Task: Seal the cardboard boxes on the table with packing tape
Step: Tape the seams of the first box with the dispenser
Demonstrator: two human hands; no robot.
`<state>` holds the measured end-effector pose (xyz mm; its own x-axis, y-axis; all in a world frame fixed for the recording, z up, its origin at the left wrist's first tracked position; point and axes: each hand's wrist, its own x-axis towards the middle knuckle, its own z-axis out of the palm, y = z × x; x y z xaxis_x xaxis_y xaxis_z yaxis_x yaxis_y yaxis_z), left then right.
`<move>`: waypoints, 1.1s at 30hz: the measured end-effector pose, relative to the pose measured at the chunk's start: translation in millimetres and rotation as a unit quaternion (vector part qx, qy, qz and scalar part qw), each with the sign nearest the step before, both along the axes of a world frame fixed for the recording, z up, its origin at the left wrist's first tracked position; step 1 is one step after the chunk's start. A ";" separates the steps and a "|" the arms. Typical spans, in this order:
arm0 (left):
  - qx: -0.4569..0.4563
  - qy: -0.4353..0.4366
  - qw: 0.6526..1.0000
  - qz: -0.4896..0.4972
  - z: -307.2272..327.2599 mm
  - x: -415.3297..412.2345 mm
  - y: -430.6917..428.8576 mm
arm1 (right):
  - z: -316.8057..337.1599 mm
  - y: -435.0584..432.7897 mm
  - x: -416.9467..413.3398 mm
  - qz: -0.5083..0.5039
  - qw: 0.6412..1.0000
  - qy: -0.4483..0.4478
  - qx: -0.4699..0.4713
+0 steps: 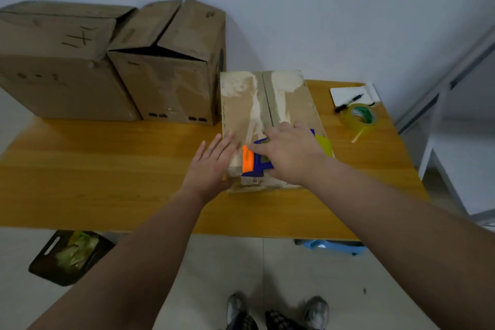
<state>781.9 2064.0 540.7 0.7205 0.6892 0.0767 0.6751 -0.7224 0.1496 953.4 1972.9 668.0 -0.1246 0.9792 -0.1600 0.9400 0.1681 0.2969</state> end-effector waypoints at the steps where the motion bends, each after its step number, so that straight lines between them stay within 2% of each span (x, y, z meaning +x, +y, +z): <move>1: 0.006 0.000 1.000 -0.004 -0.3 -1.2 0.1 | -0.7 0.4 -0.2 0.000 1.000 0.001 0.001; 8: 0.023 -0.013 0.997 -0.068 20.2 -7.7 -1.3 | 1.9 3.5 0.9 -0.001 1.000 0.007 -0.006; 11: 0.037 0.023 0.995 -0.086 25.2 -9.3 -8.7 | 2.9 1.7 0.5 0.002 1.000 0.009 -0.006; 15: 0.013 0.004 0.999 -0.045 17.2 -14.3 -21.9 | 3.6 -0.3 -1.5 -0.002 1.000 0.003 -0.004; 18: 0.053 -0.029 0.998 -0.034 9.2 -12.5 -21.3 | 0.8 -2.8 -1.4 0.000 1.000 -0.005 0.006; 20: -0.040 -0.114 0.992 0.044 2.5 -9.9 -13.0 | 0.0 -3.9 -0.5 0.001 1.000 -0.002 0.007; 22: -0.196 -0.196 0.949 0.149 -10.1 -9.9 -8.0 | -5.5 -5.9 -1.2 -0.003 1.000 -0.011 0.027; 23: -0.241 -0.192 0.936 0.169 -18.1 -8.8 -9.2 | -7.5 -5.9 -2.3 -0.003 0.999 -0.016 0.036; 25: -0.227 -0.166 0.948 0.149 -38.7 -3.3 -21.8 | -9.9 -5.4 -3.9 -0.002 0.999 -0.017 0.047; 28: -0.198 -0.180 0.947 0.176 -58.7 8.2 -39.4 | -12.4 -7.2 -4.7 -0.005 0.998 -0.017 0.059; 30: -0.250 -0.123 0.939 0.202 -60.3 12.6 -40.7 | -13.5 -9.0 -4.1 -0.004 0.998 -0.026 0.062; 31: -0.277 -0.121 0.930 0.209 -58.5 12.0 -40.2 | -13.6 -9.5 -4.2 -0.002 0.998 -0.029 0.061; 33: -0.281 -0.206 0.918 0.190 -42.0 7.3 -40.4 | -11.6 -9.3 -4.7 -0.002 0.998 -0.030 0.059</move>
